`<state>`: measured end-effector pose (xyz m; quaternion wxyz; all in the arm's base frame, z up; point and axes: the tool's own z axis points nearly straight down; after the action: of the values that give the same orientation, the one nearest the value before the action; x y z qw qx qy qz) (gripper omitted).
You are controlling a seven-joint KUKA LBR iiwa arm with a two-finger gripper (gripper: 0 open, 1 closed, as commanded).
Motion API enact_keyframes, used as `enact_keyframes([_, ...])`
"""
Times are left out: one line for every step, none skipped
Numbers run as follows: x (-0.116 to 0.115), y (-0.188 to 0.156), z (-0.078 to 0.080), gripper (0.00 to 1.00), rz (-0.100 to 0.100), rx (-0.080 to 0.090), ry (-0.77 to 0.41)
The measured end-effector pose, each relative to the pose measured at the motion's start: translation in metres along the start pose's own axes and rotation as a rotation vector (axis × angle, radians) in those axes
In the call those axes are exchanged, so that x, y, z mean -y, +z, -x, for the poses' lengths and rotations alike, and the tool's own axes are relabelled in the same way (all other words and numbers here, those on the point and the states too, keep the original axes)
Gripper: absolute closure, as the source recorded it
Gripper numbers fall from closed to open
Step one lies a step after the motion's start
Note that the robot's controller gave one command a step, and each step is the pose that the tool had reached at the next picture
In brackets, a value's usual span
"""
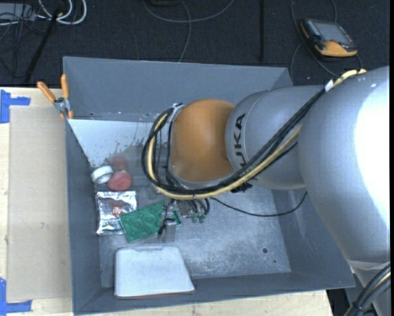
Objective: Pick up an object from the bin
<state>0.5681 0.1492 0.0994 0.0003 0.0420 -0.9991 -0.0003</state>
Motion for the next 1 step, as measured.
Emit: enact_keyframes([0.0004,0.0302,0.0023,0.0,0.0,0.002,0.061])
